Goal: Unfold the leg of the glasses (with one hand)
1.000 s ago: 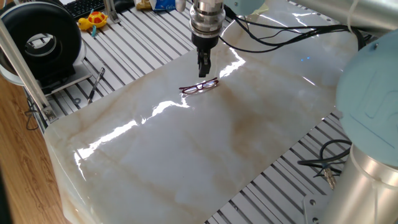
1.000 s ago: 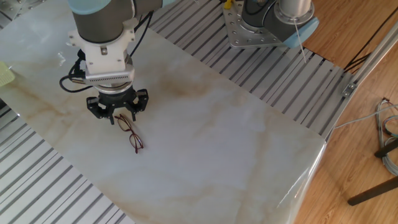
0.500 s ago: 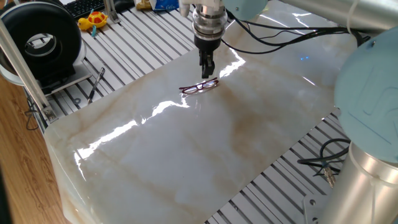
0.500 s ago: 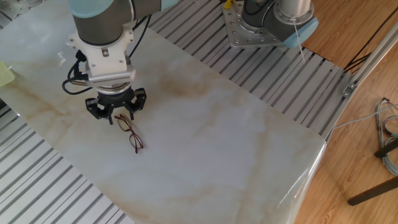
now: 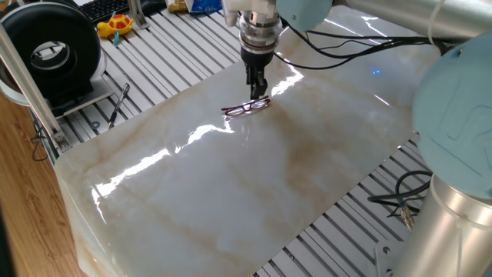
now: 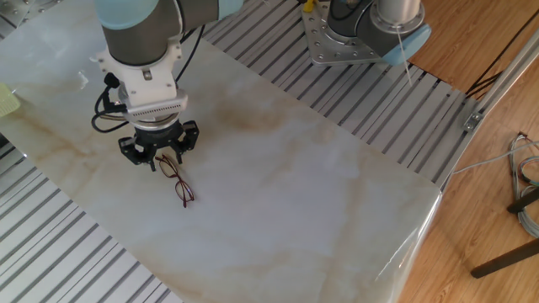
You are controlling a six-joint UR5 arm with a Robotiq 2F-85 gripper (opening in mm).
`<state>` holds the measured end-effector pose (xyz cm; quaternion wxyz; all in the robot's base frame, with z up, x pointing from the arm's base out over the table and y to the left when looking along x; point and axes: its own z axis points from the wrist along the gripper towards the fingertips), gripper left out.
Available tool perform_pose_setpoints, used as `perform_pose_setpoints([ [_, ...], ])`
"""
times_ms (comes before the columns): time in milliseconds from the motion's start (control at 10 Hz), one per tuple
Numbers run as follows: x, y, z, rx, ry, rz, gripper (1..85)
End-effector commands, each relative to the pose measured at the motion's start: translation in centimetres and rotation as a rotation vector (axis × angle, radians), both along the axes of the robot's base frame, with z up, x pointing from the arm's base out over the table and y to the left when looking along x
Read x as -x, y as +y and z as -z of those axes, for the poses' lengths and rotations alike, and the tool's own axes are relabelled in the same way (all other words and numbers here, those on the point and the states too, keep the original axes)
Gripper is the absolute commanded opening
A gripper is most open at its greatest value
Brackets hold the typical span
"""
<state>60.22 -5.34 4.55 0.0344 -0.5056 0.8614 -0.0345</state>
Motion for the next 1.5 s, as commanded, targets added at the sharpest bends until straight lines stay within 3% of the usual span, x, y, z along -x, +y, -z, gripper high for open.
perform_pose_setpoints([
  [0, 0.2, 0.4, 1.2, -0.033, -0.004, -0.009, 48.3],
  [200, 0.5, 0.9, 1.1, -0.054, 0.007, -0.010, 47.7],
  [400, 0.2, 0.2, 1.1, -0.026, -0.003, -0.027, 40.7],
  [900, 0.3, 0.1, 1.3, -0.033, -0.007, -0.028, 38.0],
  [1100, 0.5, 1.0, 1.4, -0.072, 0.001, -0.013, 37.7],
  [1400, 0.7, 0.3, 2.2, -0.071, -0.018, -0.034, 37.7],
])
